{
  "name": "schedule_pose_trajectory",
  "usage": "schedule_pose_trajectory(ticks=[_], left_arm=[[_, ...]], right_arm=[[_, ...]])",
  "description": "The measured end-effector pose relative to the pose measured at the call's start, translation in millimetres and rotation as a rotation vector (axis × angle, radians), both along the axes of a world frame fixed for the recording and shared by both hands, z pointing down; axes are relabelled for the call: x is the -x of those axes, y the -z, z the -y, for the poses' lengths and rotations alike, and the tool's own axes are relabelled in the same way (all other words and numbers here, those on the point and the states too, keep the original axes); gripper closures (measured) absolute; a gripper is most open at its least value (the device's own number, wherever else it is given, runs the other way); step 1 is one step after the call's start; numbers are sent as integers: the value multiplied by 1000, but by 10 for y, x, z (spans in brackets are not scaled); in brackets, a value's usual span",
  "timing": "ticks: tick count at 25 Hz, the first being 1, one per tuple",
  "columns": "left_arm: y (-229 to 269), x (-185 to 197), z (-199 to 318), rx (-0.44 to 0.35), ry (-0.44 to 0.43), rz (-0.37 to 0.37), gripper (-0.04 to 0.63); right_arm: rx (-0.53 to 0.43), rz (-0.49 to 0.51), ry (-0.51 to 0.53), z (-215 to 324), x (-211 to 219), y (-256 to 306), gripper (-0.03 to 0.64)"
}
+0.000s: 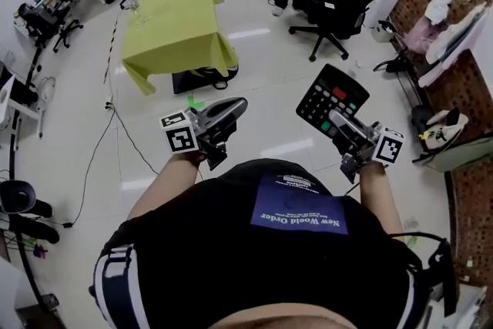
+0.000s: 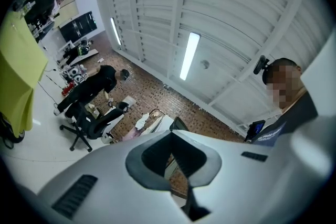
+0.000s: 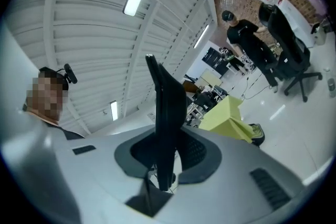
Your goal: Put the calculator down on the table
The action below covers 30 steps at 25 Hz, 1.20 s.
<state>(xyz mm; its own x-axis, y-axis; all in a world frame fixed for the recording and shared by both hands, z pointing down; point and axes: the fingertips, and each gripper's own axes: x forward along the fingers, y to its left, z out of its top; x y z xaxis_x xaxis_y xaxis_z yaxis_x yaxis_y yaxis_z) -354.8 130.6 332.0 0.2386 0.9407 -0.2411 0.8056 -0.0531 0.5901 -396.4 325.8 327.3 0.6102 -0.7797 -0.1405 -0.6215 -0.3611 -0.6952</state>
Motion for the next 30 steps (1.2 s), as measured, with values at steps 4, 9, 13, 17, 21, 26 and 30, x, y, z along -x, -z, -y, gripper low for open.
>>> schedule_pose_trajectory(ticks=[4,9,13,17,21,26,30], left_arm=[[111,-729,211,-42,-49,-39,589],[123,-1579,258,-49,-102,-34,589],[134,-1962,141,-24,-119,-51,589],[-2,-2295,94,-35,-81,-32,589],[-80,-2797,-147,-61,-15,-13,589],[11,-3345,-604,-38,83,-21,589],[-23,-3693,-887,-67,165,-24,589]], right_arm=[[27,-37,-34,251,-626,245,557],[2,-31,-91,371,-1354,338,557],[44,9,-87,312,-1740,212,557],[19,21,-68,174,-2122,133,557],[28,13,5,-120,-2737,71,557],[34,16,82,-668,-3452,-13,557],[53,-8,161,-1085,-3986,-1,557]])
